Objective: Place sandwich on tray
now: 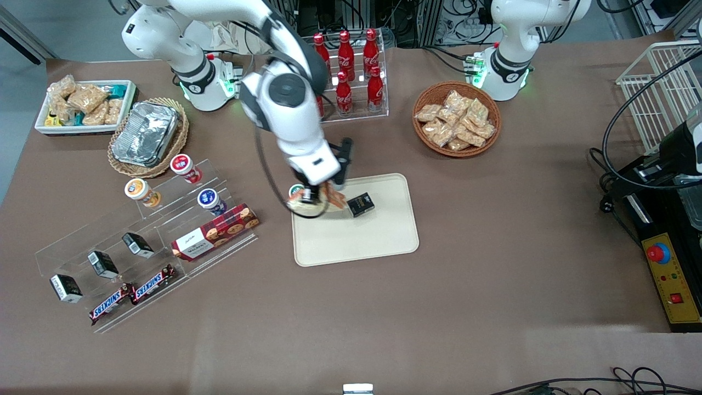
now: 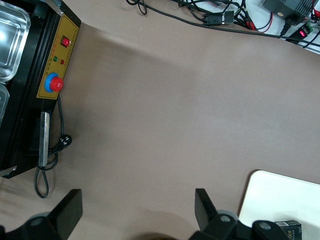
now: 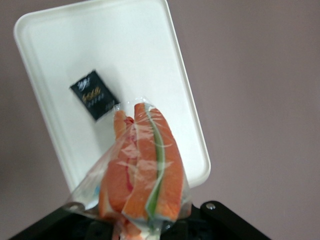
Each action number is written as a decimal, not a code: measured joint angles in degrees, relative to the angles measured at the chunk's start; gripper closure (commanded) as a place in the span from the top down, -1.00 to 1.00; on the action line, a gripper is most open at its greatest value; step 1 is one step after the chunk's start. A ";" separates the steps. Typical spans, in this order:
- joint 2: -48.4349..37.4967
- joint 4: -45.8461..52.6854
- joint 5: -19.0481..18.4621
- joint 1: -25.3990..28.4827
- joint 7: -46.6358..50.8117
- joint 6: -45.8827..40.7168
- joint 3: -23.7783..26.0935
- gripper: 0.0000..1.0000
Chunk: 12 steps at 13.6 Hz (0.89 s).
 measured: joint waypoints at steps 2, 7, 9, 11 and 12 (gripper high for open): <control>6.46 3.05 0.01 0.36 0.01 3.93 0.89 -1.00; 16.39 7.72 0.01 -0.71 -0.18 12.90 0.89 -1.00; 18.27 7.79 0.01 -1.28 -0.88 16.18 0.87 -1.00; 19.95 7.83 0.01 -1.65 -1.11 18.95 0.87 -1.00; 20.60 7.91 0.01 -1.67 -1.11 19.77 0.87 -1.00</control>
